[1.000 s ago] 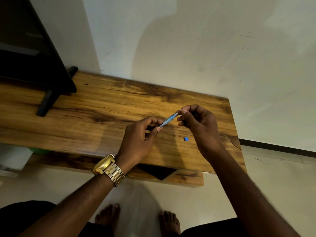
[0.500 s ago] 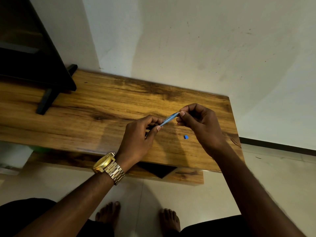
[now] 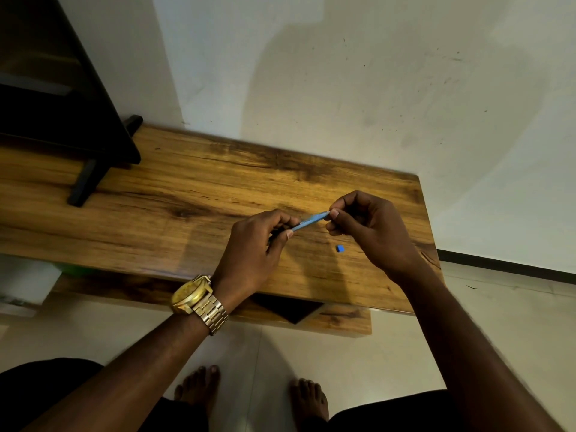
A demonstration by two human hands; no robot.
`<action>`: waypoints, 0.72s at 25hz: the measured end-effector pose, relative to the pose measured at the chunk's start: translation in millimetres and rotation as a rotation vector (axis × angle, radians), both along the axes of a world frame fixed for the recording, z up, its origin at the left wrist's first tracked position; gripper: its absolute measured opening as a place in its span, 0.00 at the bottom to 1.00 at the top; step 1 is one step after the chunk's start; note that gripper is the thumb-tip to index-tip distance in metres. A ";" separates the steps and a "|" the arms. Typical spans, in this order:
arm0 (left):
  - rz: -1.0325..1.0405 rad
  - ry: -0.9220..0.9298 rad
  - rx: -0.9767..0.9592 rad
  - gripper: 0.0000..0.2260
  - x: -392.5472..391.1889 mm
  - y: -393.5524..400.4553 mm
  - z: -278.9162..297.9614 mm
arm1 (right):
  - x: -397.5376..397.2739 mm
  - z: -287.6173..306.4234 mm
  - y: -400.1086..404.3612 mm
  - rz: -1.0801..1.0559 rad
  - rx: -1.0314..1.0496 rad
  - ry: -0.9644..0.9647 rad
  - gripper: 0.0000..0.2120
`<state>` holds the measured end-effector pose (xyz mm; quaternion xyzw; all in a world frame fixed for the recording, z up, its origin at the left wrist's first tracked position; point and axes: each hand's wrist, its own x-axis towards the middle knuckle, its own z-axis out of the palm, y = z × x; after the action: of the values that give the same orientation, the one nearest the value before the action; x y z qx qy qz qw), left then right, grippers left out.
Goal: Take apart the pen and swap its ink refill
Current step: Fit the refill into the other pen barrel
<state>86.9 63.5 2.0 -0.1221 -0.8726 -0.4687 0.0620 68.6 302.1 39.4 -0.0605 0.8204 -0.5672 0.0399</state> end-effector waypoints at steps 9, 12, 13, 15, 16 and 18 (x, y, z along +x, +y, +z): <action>-0.076 -0.011 0.003 0.10 3.4 -1.3 -2.0 | 0.5 3.1 10.1 0.073 -0.163 -0.157 0.06; -0.067 -0.070 0.104 0.10 4.0 3.2 1.1 | -3.4 6.0 14.9 -0.062 -0.259 -0.101 0.07; -0.052 -0.089 0.132 0.10 2.9 4.2 1.7 | -4.4 6.7 20.3 -0.166 -0.230 -0.071 0.07; -0.027 -0.111 0.152 0.14 -0.1 2.9 1.4 | -5.3 2.4 35.3 -0.311 0.095 -0.003 0.04; -0.020 -0.121 0.151 0.16 -1.1 1.2 0.3 | -5.4 -2.7 42.8 -0.285 0.327 -0.003 0.01; -0.016 -0.139 0.147 0.16 -2.1 -1.1 -2.6 | -3.7 -13.9 45.8 -0.136 0.631 -0.083 0.03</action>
<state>84.8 62.4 -0.5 -0.0914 -0.8372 -0.5392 0.0066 64.8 347.9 25.5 0.0330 0.9555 -0.2885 0.0521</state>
